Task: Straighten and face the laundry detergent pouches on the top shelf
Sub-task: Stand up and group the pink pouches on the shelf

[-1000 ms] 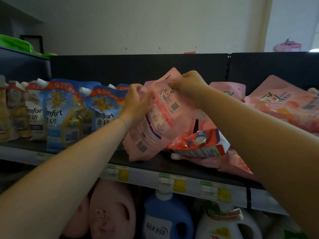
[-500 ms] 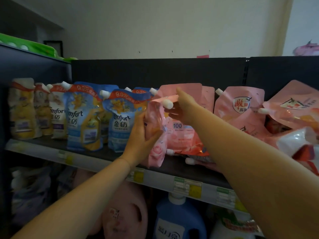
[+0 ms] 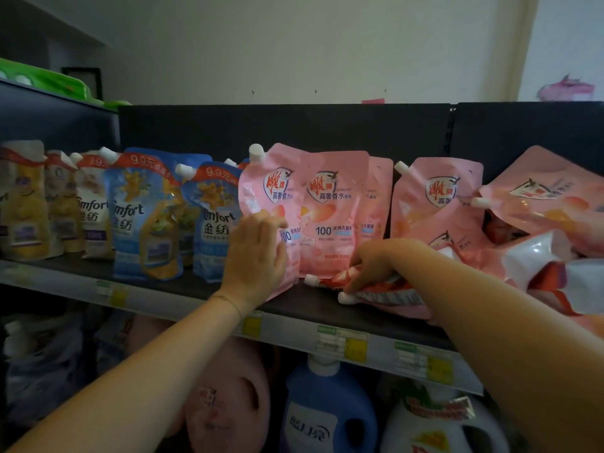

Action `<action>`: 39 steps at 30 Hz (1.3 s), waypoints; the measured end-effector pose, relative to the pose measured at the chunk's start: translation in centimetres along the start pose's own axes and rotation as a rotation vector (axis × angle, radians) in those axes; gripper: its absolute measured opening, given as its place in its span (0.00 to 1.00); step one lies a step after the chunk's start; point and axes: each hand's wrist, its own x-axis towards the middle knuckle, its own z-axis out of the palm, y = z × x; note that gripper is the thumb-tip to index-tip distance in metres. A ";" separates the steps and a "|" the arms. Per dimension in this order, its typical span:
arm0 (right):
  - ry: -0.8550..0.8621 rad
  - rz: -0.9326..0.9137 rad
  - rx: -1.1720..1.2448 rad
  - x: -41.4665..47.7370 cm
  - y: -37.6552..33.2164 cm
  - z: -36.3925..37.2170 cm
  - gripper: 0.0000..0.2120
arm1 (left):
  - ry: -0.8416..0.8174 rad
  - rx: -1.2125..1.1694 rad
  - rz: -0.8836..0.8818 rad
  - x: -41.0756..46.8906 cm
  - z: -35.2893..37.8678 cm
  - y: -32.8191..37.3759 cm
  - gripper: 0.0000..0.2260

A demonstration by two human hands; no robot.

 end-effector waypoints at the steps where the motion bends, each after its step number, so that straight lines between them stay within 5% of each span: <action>1: 0.037 -0.016 -0.026 -0.1 -0.1 0.1 0.31 | -0.043 -0.041 0.028 -0.2 0.1 0.5 0.14; 4: 0.173 -0.042 -0.086 -0.4 0.2 0.3 0.18 | -0.176 -0.170 0.019 -1.0 0.3 1.4 0.09; 8: 0.355 -0.040 0.068 -0.7 1.0 -0.5 0.15 | -0.444 -0.231 -0.135 -1.3 0.4 1.7 0.05; 13: 0.662 -0.024 0.487 -2.5 2.4 -2.9 0.18 | -0.844 -0.587 -0.505 -0.7 0.7 3.0 0.20; 17: 0.939 -0.004 0.984 -2.5 0.1 -3.7 0.17 | -0.776 -0.964 -0.637 0.5 1.1 5.0 0.42; 21: 1.181 -0.149 1.322 -1.6 -4.2 -3.0 0.13 | -0.480 -1.110 -0.661 1.8 1.4 5.6 0.46; 23: 1.130 -0.313 1.449 -1.0 -6.1 -1.6 0.10 | -0.355 -0.911 -0.635 1.8 1.8 4.3 0.48; 26: 0.742 -0.467 1.416 -0.2 -7.1 0.8 0.16 | -0.399 -0.533 -0.514 0.8 2.2 2.3 0.51; 28: 0.541 -0.462 1.417 -0.5 -6.5 1.3 0.20 | -0.456 -0.413 -0.467 0.0 2.0 2.3 0.52; 30: 0.556 -0.371 1.386 -0.7 -5.0 1.1 0.19 | -0.453 -0.375 -0.424 -0.7 1.7 2.7 0.52; 32: 0.603 -0.219 1.198 -0.6 -2.5 1.1 0.15 | -0.424 -0.320 -0.377 -1.1 1.5 3.1 0.52; 34: 0.440 -0.132 0.852 -0.8 -0.3 1.7 0.15 | -0.348 -0.331 -0.363 -1.3 1.4 3.2 0.45; 37: 0.070 -0.021 0.348 -1.9 0.9 3.2 0.24 | -0.190 -0.280 -0.204 -1.7 1.1 3.5 0.31; 39: 0.082 0.037 0.246 -2.3 0.9 3.9 0.31 | -0.146 -0.215 -0.034 -1.8 1.0 4.2 0.22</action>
